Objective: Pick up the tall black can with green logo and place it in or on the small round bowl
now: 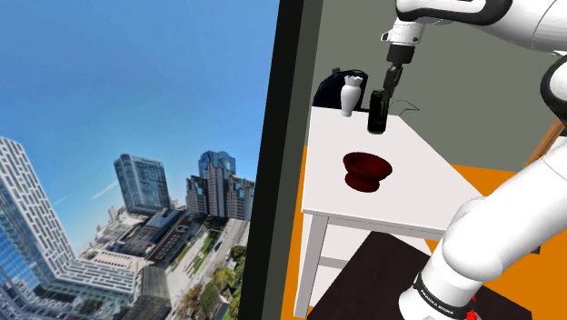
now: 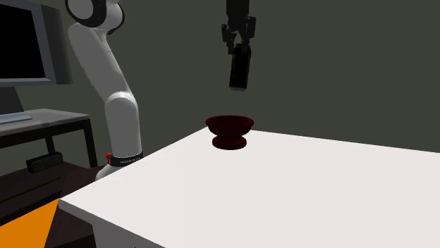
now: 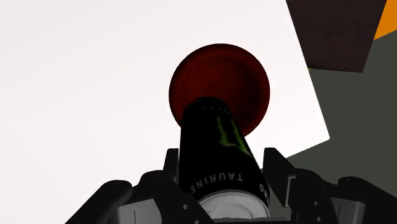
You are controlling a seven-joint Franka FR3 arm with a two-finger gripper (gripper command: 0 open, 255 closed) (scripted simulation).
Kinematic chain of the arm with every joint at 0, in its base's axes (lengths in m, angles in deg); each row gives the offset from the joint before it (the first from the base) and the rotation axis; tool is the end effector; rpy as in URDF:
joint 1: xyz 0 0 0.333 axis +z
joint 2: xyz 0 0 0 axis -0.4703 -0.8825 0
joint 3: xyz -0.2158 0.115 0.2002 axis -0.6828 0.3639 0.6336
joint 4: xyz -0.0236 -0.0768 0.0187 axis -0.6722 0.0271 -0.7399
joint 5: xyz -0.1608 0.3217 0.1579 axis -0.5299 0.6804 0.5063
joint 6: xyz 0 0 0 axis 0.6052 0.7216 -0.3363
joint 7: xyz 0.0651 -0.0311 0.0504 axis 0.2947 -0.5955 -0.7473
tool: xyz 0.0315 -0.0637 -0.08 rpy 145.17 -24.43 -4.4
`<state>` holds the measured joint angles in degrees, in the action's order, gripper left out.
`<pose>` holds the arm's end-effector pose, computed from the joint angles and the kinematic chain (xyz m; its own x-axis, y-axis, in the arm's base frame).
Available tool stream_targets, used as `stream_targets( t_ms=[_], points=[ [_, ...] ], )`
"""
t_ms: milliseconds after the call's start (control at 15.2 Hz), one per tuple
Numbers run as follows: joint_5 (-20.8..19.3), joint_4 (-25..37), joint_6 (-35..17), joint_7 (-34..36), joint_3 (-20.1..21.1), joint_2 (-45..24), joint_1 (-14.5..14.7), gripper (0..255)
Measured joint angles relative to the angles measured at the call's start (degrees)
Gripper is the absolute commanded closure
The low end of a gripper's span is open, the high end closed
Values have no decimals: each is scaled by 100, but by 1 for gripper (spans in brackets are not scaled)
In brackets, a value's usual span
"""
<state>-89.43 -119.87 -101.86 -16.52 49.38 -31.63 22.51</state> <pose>0.3580 -0.2616 0.6928 0.9891 0.1464 0.0164 0.1463 -0.9892 0.0077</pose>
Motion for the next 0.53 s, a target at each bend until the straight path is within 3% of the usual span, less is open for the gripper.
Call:
stream_targets(
  t_ms=[198, 528],
  points=[
    [-112, -385, 133, 266, 252, 524, -5, 255],
    [-181, -983, -193, 355, 298, 793, -40, 255]
  ],
)
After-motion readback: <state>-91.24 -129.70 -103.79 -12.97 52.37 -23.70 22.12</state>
